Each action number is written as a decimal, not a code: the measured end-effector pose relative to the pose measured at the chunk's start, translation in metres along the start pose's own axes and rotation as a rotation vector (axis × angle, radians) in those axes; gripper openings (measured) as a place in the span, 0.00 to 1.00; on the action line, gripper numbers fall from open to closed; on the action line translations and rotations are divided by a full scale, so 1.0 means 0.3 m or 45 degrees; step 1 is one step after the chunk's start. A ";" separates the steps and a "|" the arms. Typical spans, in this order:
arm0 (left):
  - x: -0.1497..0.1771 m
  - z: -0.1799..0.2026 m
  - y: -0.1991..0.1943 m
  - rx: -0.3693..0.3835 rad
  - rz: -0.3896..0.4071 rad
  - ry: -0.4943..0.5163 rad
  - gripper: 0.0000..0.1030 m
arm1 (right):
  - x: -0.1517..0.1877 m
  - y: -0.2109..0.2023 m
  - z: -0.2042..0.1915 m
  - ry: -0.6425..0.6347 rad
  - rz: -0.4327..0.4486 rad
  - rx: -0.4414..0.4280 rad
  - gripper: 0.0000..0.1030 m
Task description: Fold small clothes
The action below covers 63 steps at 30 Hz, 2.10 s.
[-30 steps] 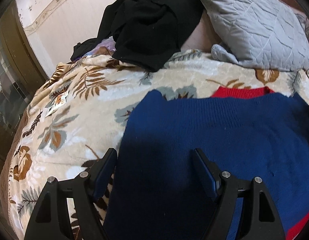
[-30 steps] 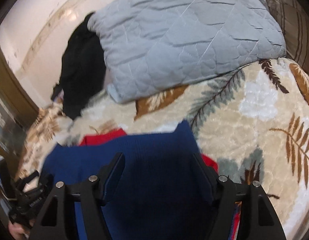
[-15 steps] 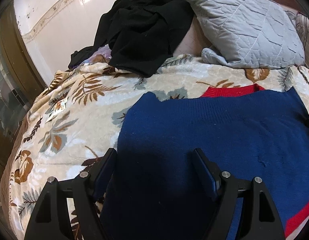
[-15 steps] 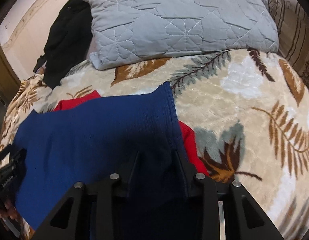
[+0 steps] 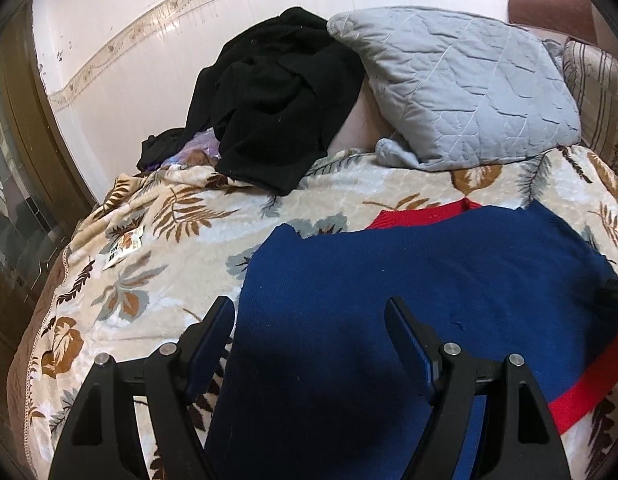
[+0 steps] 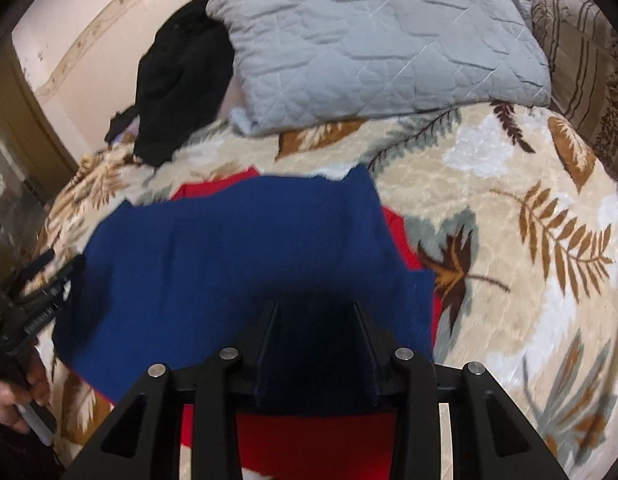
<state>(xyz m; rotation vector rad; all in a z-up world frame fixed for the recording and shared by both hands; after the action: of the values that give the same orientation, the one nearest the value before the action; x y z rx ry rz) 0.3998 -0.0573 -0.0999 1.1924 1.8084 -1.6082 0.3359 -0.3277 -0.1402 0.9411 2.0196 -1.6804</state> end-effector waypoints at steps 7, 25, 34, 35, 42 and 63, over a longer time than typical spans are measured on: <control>0.025 0.003 -0.048 -0.003 0.003 0.008 0.76 | 0.068 0.034 -0.010 -0.022 -0.103 0.026 0.45; 0.225 -0.097 -0.020 -0.113 -0.238 -0.096 0.76 | 0.088 -0.066 -0.104 -0.046 0.005 -0.127 0.48; 0.243 -0.136 -0.009 -0.107 -0.262 -0.135 0.78 | 0.134 0.021 -0.147 -0.117 -0.106 -0.114 0.48; 0.241 -0.147 -0.017 -0.114 -0.255 -0.142 0.78 | 0.132 0.011 -0.143 -0.100 -0.104 -0.129 0.48; 0.275 -0.257 -0.054 -0.212 -0.267 -0.249 0.78 | 0.136 -0.019 -0.187 -0.128 -0.067 -0.196 0.49; 0.283 -0.220 -0.068 -0.213 -0.247 -0.191 0.78 | 0.204 0.030 -0.373 -0.265 -0.127 -0.229 0.51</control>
<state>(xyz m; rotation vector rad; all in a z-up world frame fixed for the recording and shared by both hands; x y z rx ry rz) 0.3522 0.0325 -0.1403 0.8226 1.9649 -1.5659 0.3144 -0.2033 -0.1596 0.5888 2.0636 -1.5427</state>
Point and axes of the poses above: each gripper's, at about its wrist camera, not at the fingertips, and y roughly the way its jaws point, z to its right, x to its underside, the point moved 2 cm from there along y, roughly the way its jaws point, and after that the axes turned 5 degrees about z, right-handed, at the moved point
